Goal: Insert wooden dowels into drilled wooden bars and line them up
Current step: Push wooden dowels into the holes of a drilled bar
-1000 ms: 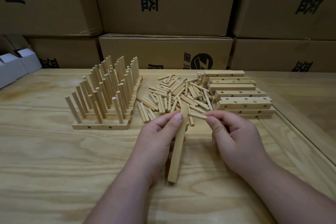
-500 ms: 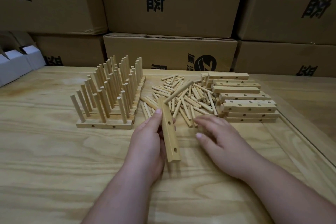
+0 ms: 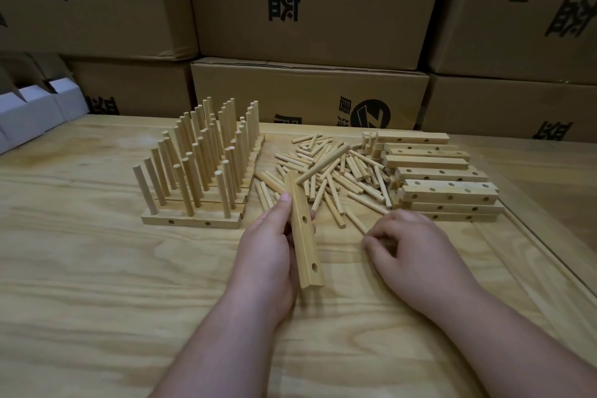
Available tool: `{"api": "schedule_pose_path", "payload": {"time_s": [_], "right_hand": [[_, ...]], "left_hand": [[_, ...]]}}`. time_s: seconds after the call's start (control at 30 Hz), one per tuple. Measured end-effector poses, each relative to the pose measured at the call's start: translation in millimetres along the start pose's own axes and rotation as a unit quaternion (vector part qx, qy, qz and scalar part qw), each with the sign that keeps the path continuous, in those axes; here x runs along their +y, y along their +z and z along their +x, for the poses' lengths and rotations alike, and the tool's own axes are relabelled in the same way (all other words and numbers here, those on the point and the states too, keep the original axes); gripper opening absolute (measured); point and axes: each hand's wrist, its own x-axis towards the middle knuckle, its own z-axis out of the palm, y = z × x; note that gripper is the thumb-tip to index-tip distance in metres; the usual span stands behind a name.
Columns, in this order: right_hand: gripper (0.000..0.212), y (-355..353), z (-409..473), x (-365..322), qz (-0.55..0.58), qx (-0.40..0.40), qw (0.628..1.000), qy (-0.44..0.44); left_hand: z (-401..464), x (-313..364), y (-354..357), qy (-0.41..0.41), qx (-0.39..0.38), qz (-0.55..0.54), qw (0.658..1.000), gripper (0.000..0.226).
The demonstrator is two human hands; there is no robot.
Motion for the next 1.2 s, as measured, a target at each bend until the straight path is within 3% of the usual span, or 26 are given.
{"api": "schedule_pose_path", "payload": {"time_s": [0.13, 0.2, 0.3, 0.37, 0.47, 0.6, 1.2], "right_hand": [[0.023, 0, 0, 3, -0.046, 0.004, 0.998, 0.043], [0.015, 1, 0, 4, -0.041, 0.009, 0.998, 0.048], [0.003, 0, -1, 5, 0.014, 0.057, 0.998, 0.018], [0.007, -1, -3, 2, 0.083, 0.084, 0.993, -0.013], [0.007, -1, -9, -5, 0.158, 0.094, 0.978, -0.095], [0.011, -1, -12, -8, 0.172, 0.082, 0.968, -0.165], [0.012, -4, -10, -9, 0.223, 0.073, 0.955, -0.180]], "left_hand": [[0, 0, 1, 0.001, -0.002, 0.002, 1.000, 0.035], [1, 0, 0, 0.004, -0.003, 0.006, 1.000, 0.037], [0, 0, 0, 0.005, -0.005, 0.006, 1.000, 0.039], [0, 0, 0, 0.004, -0.006, 0.003, 1.000, 0.041], [-1, -1, 0, 0.012, -0.011, 0.011, 1.000, 0.038], [-2, -1, -1, 0.023, -0.020, 0.022, 0.999, 0.037], [0, -4, -2, 0.069, -0.024, 0.054, 0.996, 0.028]]}}
